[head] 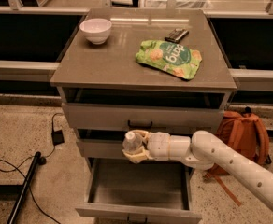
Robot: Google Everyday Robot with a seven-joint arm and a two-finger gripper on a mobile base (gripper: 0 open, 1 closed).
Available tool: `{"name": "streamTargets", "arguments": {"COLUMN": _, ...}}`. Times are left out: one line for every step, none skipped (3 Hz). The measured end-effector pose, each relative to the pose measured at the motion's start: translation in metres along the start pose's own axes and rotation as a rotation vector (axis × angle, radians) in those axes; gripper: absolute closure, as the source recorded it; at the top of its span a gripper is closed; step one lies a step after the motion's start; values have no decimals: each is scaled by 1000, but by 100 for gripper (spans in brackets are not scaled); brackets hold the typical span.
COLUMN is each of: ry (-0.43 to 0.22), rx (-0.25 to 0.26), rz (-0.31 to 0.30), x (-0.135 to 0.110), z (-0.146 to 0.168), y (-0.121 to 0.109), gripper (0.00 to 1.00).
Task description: Place blue plastic bottle into bottom drawer
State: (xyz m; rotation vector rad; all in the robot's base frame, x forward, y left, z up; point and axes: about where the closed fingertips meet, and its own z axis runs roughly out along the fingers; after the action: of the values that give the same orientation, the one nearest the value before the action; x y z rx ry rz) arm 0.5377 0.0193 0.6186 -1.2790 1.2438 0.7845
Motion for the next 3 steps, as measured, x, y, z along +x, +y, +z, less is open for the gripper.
{"name": "streamTargets", "arguments": {"ry": 54, "rx": 29, "rz": 76, "x": 45, "z": -4, "y": 3, "gripper": 100}}
{"name": "streamTargets", "arguments": {"ry": 78, "rx": 45, "rz": 151, "x": 131, "z": -24, "y": 24, "gripper": 100}}
{"name": "streamTargets", "arguments": {"ry": 17, "rx": 58, "rz": 182, "x": 203, "z": -39, "y": 52, "gripper": 100}}
